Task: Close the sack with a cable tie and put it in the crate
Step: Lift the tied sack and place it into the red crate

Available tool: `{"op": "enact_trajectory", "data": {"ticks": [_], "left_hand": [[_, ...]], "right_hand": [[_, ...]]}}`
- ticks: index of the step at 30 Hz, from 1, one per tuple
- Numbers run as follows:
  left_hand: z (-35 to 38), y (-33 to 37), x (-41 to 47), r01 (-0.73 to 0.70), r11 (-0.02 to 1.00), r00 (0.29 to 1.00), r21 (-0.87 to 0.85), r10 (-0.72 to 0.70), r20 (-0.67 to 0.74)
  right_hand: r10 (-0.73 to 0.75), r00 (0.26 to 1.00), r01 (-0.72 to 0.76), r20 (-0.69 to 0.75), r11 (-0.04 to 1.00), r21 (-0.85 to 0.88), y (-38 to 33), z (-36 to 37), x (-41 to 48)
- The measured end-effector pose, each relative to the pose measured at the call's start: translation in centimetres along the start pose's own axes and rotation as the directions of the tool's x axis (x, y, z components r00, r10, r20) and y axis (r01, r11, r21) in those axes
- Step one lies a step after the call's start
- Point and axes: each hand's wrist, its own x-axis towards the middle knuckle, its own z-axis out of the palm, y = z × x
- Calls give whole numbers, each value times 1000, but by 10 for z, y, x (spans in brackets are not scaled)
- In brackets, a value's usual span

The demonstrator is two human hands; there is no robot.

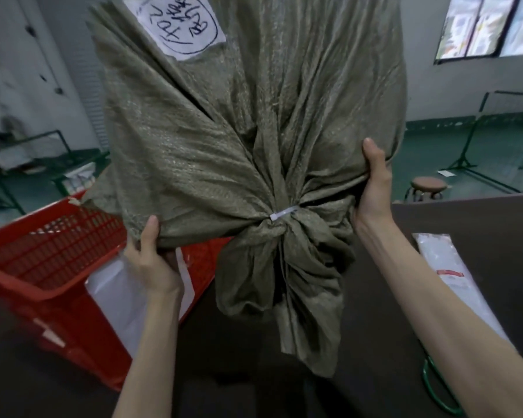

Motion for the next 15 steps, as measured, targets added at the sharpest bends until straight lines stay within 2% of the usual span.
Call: {"op": "enact_trajectory", "data": {"ticks": [5,11,13,15], "left_hand": [[-17,21,37,-89,996,995,7,89,-34],[-40,42,68,-196,972,974,126,209,-93],[-47,47,75,-208,952,966,226,237,-107],[-60,56,84,-183,889,960,420,254,-120]], "right_hand": [[27,997,-26,65,1000,-14,36,45,24],[13,993,-5,118,998,-69,81,105,42],[17,988,-1,151,995,-105,93,122,46],[9,983,22,185,986,-168,108,144,50]]}}
